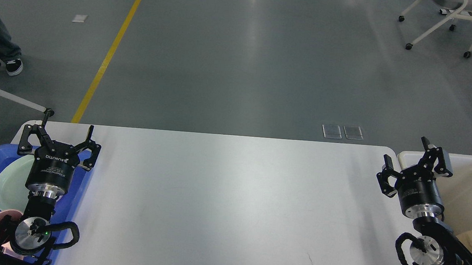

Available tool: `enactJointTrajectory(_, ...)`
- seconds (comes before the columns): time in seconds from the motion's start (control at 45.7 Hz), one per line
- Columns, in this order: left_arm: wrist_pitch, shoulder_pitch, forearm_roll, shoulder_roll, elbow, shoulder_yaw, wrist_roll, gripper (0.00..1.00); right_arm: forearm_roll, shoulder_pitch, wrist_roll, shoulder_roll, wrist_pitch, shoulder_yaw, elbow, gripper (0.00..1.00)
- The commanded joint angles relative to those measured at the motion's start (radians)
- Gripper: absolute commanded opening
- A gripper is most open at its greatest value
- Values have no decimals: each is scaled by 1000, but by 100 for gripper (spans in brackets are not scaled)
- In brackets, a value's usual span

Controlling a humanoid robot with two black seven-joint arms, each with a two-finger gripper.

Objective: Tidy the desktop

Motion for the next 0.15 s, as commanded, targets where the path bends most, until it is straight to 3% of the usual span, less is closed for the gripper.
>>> enactJointTrajectory(0.0, 1, 0, 0, 0, 0, 0, 0, 96, -3, 1, 3, 0, -5, -3, -7, 100)
enactJointTrajectory(0.131, 0, 0, 0, 0, 1, 0, 0, 96, -1, -6, 3, 8, -4, -3, -4, 100)
